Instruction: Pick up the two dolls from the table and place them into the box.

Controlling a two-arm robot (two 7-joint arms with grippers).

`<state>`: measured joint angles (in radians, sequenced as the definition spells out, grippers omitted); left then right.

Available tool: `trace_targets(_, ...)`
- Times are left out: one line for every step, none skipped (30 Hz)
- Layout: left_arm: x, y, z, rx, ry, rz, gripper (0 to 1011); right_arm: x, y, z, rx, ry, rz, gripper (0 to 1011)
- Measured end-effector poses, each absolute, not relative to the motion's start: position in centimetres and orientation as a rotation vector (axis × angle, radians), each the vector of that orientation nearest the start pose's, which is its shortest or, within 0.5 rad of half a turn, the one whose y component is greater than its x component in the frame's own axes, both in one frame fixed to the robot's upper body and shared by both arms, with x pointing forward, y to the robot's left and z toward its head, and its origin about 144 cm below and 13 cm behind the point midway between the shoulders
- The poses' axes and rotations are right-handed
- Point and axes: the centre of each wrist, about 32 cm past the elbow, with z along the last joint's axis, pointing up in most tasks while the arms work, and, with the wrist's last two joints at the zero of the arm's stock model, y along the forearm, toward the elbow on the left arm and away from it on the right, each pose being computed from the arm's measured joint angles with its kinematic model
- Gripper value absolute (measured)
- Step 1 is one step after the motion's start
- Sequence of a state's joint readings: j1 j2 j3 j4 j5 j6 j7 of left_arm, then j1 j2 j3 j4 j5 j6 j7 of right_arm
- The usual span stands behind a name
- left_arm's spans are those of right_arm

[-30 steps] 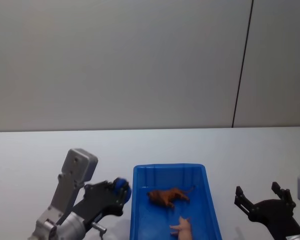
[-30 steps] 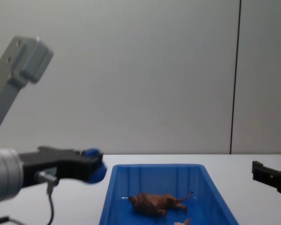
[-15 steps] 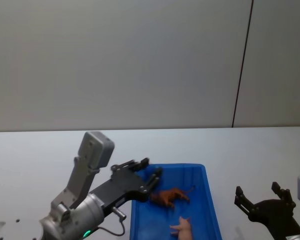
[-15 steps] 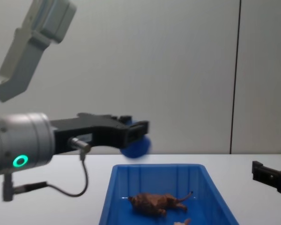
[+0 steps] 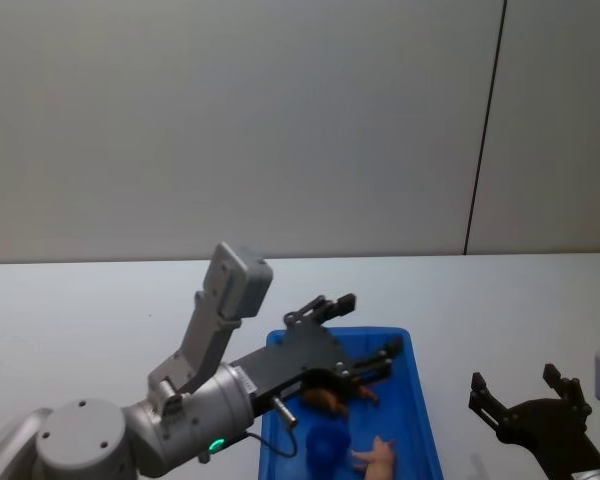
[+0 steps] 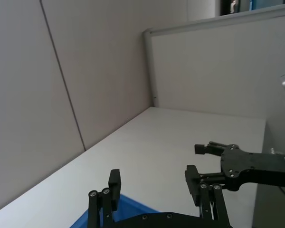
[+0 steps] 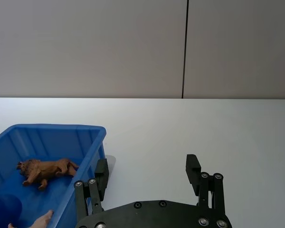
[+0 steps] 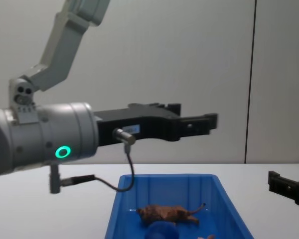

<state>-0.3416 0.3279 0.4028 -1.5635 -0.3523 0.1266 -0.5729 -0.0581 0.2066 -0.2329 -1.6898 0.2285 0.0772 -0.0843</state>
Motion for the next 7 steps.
trace_targets(52.72,20.08,123.39,0.019,-0.096,0.613,859,43.31,-20.67,115.12,-0.031,0.077,-1.401,1001)
trace_targets(52.82,19.97,123.42,0.017,-0.096,0.605,900,43.31,-20.67,115.12,-0.031,0.077,-1.401,1001)
trace_targets(52.91,19.88,123.45,0.015,-0.097,0.599,919,43.31,-20.67,115.12,-0.031,0.077,-1.401,1001)
trace_targets(53.07,19.73,123.49,0.011,-0.098,0.587,967,43.31,-20.67,115.12,-0.031,0.077,-1.401,1001)
trace_targets(53.13,19.66,123.52,0.010,-0.098,0.581,967,43.31,-20.67,115.12,-0.031,0.077,-1.401,1001)
trace_targets(53.21,19.59,123.54,0.008,-0.098,0.577,996,43.31,-20.67,115.12,-0.031,0.077,-1.401,1001)
trace_targets(53.26,19.53,123.56,0.007,-0.099,0.572,1002,43.31,-20.67,115.12,-0.031,0.077,-1.401,1001)
